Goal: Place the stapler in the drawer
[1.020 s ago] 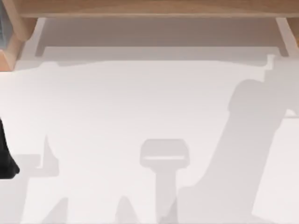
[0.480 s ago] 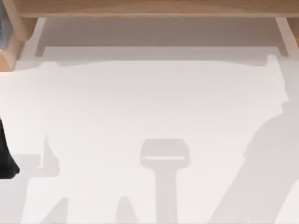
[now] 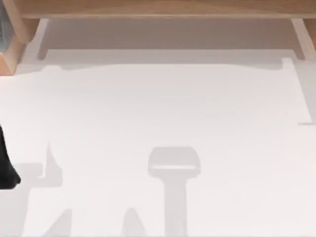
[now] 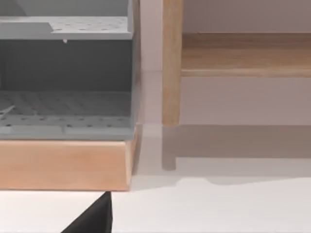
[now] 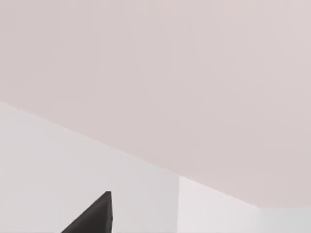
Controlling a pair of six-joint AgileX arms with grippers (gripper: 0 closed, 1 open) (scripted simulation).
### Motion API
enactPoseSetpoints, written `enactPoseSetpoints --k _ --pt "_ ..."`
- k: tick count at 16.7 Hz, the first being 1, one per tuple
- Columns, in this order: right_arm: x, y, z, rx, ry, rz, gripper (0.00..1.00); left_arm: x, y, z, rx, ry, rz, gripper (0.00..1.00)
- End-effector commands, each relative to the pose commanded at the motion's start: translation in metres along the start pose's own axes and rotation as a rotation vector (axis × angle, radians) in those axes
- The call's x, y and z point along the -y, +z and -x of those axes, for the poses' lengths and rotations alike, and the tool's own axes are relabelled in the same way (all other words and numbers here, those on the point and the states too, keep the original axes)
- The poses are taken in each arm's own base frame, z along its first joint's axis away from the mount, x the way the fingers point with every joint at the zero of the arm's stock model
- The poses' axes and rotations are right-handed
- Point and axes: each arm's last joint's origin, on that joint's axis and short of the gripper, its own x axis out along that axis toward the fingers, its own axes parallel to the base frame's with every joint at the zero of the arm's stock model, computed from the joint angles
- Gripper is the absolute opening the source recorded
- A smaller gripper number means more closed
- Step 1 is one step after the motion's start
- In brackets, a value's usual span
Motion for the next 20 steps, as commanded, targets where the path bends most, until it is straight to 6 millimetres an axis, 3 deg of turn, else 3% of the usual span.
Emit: enactPoseSetpoints --k 3,7,15,20 --pt "-0.036 -0.044 0.008 0.041 -0.092 0.124 1.00 0.000 0.000 0.000 0.000 0.000 0.000 1.00" --pt "-0.088 -0.062 0.037 0.170 -0.196 0.289 1.00 0.000 0.000 0.000 0.000 0.000 0.000 1.00" --pt "-0.165 -0.023 0.111 0.587 -0.326 0.541 1.00 0.000 0.000 0.000 0.000 0.000 0.000 1.00" --pt "-0.186 -0.006 0.131 0.729 -0.322 0.585 1.00 0.000 0.000 0.000 0.000 0.000 0.000 1.00"
